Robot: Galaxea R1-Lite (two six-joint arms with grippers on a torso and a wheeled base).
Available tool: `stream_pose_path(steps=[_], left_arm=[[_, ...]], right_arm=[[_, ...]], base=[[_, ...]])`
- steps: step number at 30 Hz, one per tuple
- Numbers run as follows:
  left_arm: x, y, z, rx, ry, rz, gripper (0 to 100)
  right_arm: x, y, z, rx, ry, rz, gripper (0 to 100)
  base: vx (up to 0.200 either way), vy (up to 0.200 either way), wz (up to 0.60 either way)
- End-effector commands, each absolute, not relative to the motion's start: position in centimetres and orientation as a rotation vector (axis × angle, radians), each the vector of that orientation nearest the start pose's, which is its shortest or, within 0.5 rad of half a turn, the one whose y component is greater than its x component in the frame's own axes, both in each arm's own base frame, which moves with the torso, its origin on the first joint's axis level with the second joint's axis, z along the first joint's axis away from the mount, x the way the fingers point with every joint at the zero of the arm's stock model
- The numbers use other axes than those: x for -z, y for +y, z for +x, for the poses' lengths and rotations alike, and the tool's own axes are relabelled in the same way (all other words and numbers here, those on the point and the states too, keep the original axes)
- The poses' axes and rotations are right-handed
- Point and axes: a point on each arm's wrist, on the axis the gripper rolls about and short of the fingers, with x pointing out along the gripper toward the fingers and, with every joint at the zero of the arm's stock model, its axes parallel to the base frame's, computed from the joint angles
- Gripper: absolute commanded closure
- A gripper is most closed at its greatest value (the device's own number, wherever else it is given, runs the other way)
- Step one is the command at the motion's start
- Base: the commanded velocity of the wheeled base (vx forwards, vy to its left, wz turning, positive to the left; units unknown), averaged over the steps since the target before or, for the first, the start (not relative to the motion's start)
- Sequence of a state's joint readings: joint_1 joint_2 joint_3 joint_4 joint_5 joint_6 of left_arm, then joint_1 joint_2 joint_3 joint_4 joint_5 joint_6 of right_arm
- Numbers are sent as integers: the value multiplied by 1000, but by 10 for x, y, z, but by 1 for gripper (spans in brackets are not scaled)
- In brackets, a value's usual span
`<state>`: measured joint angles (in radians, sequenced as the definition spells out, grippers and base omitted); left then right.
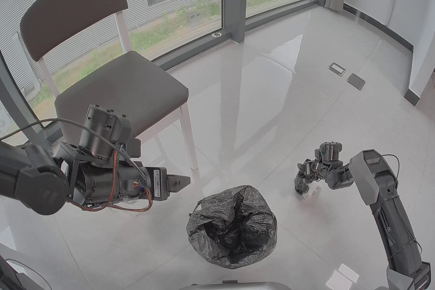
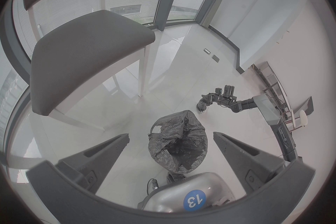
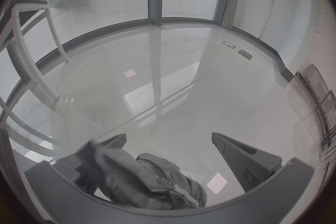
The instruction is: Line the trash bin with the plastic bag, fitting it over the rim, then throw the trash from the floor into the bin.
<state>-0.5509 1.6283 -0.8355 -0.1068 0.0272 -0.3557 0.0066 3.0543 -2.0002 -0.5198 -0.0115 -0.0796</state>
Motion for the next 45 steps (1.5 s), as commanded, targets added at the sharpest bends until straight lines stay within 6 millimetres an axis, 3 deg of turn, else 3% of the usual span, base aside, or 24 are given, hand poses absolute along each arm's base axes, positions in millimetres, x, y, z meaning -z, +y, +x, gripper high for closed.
stream_pose_path(steps=[1,11,12,25,26,29,30,31,34,35,36,38,42,43,44,45], left_arm=[[-163,-142,233,376,744,-137,0],[-162,-141,233,371,747,-140,0],[-162,-141,233,370,747,-141,0],[-162,-140,233,365,746,-148,0],[-162,-140,233,364,749,-147,0],[-162,-140,234,364,750,-149,0],[-162,-140,234,363,750,-151,0],[-162,-140,234,363,750,-151,0],[-161,-139,233,352,757,-172,0],[-160,-139,233,350,760,-177,0],[-160,-139,232,349,761,-178,0],[-158,-137,232,340,769,-177,0],[-159,-133,232,332,765,-176,0],[-159,-133,232,332,765,-176,0],[-159,-132,232,331,765,-176,0],[-159,-132,232,331,765,-176,0]], right_arm=[[139,6,539,-20,538,-84,0],[145,17,535,-37,618,-80,0],[146,18,534,-40,628,-79,100],[141,17,535,-34,616,-81,100],[110,18,542,-20,549,-84,100],[70,24,539,-23,479,-90,100],[40,34,534,-38,436,-91,100],[24,40,530,-47,417,-92,100],[-44,74,501,-115,351,-100,100],[-63,84,492,-137,330,-102,100],[-68,88,489,-145,324,-102,100],[-119,121,457,-222,263,-107,100],[-170,166,400,-358,252,-125,100],[-172,169,396,-367,256,-126,100],[-180,181,376,-419,274,-136,100],[-180,181,376,-419,274,-136,100]], base=[[0,0,0],[0,0,0],[0,0,0],[0,0,0],[0,0,0],[0,0,0],[0,0,0],[0,0,0],[0,0,0],[0,0,0],[0,0,0],[0,0,0],[0,0,0],[0,0,0],[0,0,0],[0,0,0]])
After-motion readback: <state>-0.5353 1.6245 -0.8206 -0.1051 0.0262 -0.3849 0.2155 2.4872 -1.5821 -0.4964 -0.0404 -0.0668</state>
